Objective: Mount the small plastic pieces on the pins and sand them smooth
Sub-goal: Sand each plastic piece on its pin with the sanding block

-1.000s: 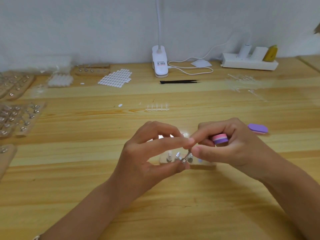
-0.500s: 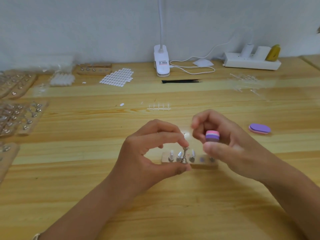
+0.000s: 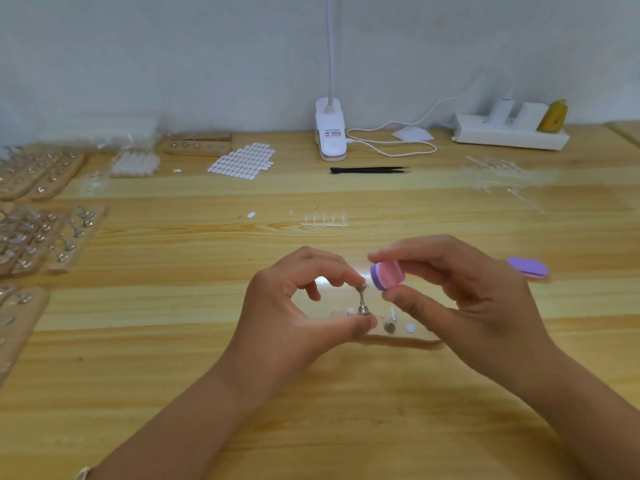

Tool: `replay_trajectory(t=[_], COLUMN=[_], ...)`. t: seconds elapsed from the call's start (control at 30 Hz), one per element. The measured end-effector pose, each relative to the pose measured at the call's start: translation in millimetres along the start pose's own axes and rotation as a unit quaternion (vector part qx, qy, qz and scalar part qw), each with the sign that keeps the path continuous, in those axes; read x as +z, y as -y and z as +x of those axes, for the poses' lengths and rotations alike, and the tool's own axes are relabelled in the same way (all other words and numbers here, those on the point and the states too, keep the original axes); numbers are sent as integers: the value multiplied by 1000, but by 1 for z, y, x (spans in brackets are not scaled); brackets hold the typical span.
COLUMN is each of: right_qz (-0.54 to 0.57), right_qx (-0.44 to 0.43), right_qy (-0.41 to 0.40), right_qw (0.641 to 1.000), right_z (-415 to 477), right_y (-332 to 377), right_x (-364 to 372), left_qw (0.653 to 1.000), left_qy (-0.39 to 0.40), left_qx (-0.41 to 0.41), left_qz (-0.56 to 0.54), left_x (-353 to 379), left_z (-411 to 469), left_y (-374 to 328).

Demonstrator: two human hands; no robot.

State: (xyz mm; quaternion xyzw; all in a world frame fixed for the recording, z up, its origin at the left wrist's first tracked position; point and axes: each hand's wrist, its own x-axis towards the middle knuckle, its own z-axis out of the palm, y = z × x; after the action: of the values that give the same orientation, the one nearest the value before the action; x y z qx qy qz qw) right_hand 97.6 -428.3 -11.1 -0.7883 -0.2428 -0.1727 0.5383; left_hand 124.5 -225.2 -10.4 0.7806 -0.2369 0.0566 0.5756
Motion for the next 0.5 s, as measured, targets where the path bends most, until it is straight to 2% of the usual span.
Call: replay_trajectory(t=[0.13, 0.23, 0.37, 0.5], right_qz=[-119, -160, -155, -160], right_qx=[-103, -100, -86, -148], right_qy=[10, 1, -51, -23], right_qw=[988, 982, 983, 976], right_z=[0, 2, 6, 4], right_y=[-5, -14, -13, -8], right_x=[9, 4, 1, 11], left_qw=[1000, 1000, 999, 999], left_qy=[-3, -6, -6, 8], left_qx=[-9, -19, -24, -25], left_qz=[8, -6, -24, -32], left_x=[1, 0, -1, -1], left_z=[0, 1, 2, 1], left_y=[0, -1, -2, -1])
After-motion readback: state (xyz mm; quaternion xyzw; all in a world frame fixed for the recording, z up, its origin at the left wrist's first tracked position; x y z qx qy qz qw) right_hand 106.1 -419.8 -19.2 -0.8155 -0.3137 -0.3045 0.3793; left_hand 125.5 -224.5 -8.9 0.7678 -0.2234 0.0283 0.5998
